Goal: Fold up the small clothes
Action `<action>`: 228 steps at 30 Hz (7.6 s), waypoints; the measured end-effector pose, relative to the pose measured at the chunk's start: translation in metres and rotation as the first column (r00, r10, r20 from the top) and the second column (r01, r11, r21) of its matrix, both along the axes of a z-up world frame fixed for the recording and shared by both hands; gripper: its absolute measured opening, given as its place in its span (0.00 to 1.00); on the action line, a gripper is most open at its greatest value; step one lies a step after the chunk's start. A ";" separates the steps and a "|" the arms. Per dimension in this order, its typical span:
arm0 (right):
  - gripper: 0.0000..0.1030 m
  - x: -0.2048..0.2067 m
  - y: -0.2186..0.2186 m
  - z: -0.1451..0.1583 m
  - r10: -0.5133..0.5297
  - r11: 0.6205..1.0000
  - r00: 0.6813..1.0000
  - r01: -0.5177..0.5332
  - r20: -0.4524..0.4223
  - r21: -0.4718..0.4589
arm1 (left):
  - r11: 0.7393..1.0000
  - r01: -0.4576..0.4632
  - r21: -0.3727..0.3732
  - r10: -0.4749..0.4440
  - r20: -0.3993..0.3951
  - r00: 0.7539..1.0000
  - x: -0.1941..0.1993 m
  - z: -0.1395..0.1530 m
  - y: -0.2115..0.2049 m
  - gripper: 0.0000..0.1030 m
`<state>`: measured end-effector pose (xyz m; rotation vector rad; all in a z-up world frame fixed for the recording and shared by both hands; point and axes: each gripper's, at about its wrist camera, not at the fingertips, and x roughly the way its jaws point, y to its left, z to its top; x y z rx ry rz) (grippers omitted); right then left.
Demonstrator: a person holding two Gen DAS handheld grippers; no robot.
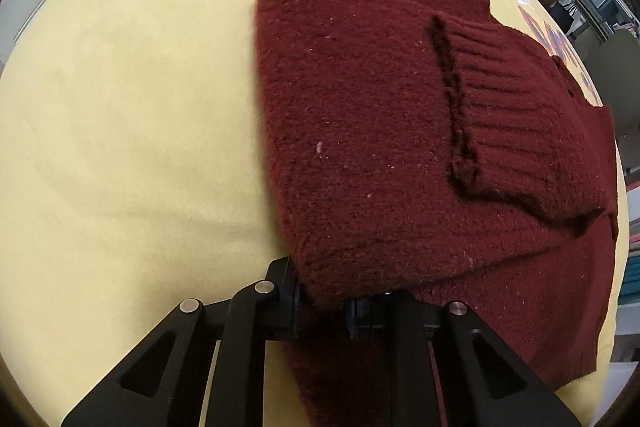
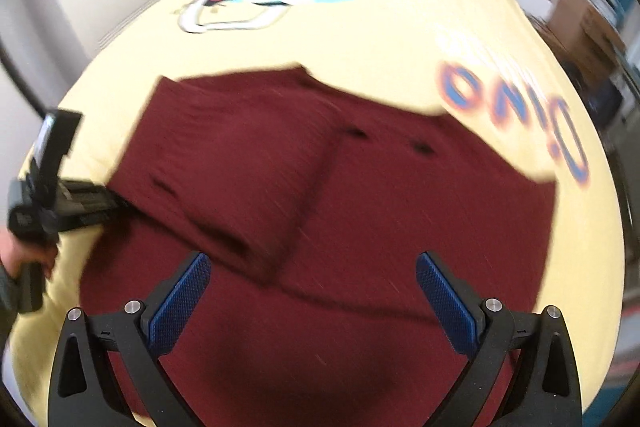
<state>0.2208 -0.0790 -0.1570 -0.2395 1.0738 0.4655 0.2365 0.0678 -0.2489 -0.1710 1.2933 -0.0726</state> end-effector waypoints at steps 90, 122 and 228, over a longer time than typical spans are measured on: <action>0.15 0.071 -0.139 -0.072 -0.373 0.925 0.901 0.379 -0.222 -0.018 | 0.993 0.067 0.096 -0.064 -0.037 0.997 -0.022 0.006 0.041 0.14; 0.87 0.024 -0.157 -0.011 -0.384 0.923 0.923 0.383 0.020 0.028 | 0.985 0.024 0.168 -0.056 0.189 0.980 -0.076 0.084 0.036 0.99; 0.46 -0.176 -0.246 -0.101 -0.437 0.879 0.795 0.477 -0.420 -0.011 | 0.987 0.098 -0.130 -0.119 -0.166 0.979 -0.187 0.006 -0.008 0.51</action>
